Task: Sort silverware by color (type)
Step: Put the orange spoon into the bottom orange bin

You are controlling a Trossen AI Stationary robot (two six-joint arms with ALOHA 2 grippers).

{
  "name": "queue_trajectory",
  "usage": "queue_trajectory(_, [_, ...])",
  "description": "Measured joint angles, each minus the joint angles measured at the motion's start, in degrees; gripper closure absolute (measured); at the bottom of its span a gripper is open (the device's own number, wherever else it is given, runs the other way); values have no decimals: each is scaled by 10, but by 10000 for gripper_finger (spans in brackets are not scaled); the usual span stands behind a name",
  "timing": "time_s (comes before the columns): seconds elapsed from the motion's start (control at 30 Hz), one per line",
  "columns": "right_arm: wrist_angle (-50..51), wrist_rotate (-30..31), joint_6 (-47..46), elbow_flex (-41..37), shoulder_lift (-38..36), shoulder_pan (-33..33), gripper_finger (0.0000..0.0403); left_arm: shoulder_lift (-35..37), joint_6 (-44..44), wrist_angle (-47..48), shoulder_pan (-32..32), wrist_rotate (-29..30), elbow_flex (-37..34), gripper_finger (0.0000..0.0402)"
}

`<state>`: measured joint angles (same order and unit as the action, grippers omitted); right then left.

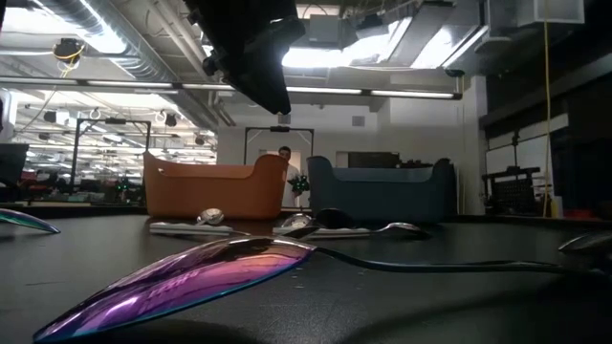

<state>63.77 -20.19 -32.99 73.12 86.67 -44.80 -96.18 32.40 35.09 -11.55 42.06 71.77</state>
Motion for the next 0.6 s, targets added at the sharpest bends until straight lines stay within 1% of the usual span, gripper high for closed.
queue_trajectory(0.1, [-16,0,0,0,18,-11,403,0,0,0,0,0,0,284])
queue_trajectory(0.43, [-74,-4,0,0,60,-13,403,0,0,0,0,0,0,284])
queue_trajectory(0.6, [-75,-4,-1,0,74,-13,403,0,0,0,0,0,0,284])
